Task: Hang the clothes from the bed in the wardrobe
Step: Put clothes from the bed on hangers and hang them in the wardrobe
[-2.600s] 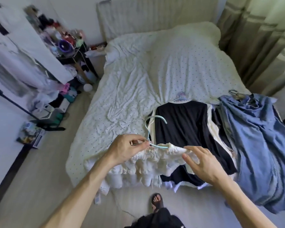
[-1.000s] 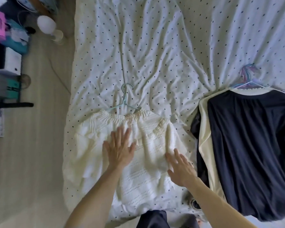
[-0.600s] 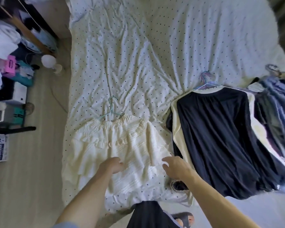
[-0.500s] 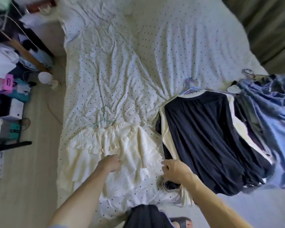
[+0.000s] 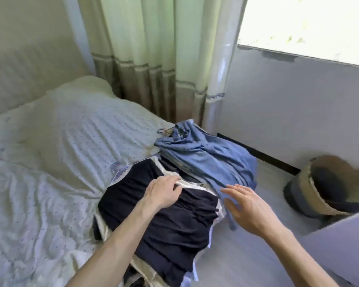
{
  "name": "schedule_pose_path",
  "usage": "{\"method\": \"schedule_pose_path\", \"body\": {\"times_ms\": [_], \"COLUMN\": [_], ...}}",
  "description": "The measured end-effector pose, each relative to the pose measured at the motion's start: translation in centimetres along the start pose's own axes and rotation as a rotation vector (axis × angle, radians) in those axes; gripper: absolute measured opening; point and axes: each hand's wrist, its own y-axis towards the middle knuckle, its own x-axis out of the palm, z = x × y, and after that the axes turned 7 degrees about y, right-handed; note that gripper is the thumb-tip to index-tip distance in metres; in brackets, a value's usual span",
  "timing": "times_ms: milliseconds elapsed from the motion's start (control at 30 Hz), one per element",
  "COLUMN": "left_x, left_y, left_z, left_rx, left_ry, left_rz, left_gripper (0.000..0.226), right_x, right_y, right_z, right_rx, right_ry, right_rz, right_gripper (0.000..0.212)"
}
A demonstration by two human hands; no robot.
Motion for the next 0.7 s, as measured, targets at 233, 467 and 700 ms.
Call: {"method": "schedule_pose_path", "body": {"times_ms": [233, 467, 700], "left_x": [-5.0, -4.2, -1.3], "left_y": [7.1, 11.1, 12.8], "left_z": [20.7, 37.0, 51.3], "left_rx": [0.458, 0.846, 1.255], "left_ry": [0.103, 0.178, 0.24], "left_rz": [0.219, 0.155, 0.029], "left_gripper": [0.043, 0.054, 0.043], "right_x": [-12.5, -16.3, -16.9], "right_y": [-7.9, -16.9, -23.3], "right_z": [10.3, 16.7, 18.2], "right_rx": [0.29, 0.646, 1.066], "right_ry": [-0.05, -0.014, -0.073], "right_rz": [0.342, 0.621, 0.852], "right_gripper": [0.037, 0.033, 0.045]}}
